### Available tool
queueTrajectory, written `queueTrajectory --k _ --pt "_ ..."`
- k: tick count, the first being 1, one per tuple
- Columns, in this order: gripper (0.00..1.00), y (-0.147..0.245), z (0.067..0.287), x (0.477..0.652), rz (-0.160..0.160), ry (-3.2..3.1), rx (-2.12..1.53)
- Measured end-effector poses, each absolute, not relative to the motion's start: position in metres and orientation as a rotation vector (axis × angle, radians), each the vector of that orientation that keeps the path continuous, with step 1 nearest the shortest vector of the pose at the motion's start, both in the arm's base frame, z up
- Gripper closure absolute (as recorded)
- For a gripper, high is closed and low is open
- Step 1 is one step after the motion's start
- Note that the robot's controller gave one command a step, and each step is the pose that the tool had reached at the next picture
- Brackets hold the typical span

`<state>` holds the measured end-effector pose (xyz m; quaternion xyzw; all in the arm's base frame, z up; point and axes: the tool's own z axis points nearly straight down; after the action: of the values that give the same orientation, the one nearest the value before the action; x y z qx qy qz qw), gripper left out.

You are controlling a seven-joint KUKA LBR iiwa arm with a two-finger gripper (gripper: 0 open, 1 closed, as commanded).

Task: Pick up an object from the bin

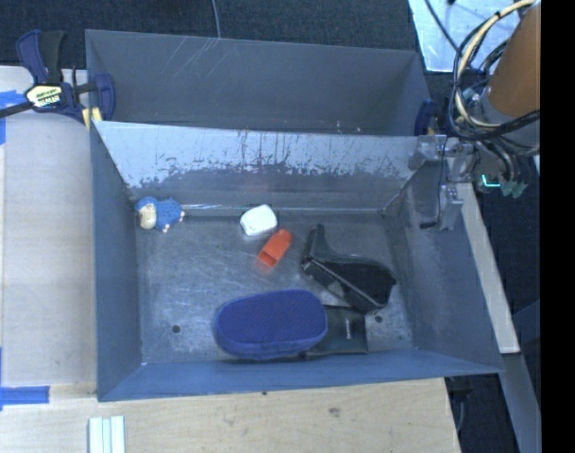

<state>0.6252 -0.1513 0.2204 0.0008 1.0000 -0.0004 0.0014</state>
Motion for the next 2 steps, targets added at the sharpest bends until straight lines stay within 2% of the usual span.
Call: queueTrajectory --k 1,2 --pt "0.00 -0.045 0.155 0.558 0.008 3.144 -0.129" --pt "0.00 -0.063 0.075 0.550 -0.001 3.046 -0.776"
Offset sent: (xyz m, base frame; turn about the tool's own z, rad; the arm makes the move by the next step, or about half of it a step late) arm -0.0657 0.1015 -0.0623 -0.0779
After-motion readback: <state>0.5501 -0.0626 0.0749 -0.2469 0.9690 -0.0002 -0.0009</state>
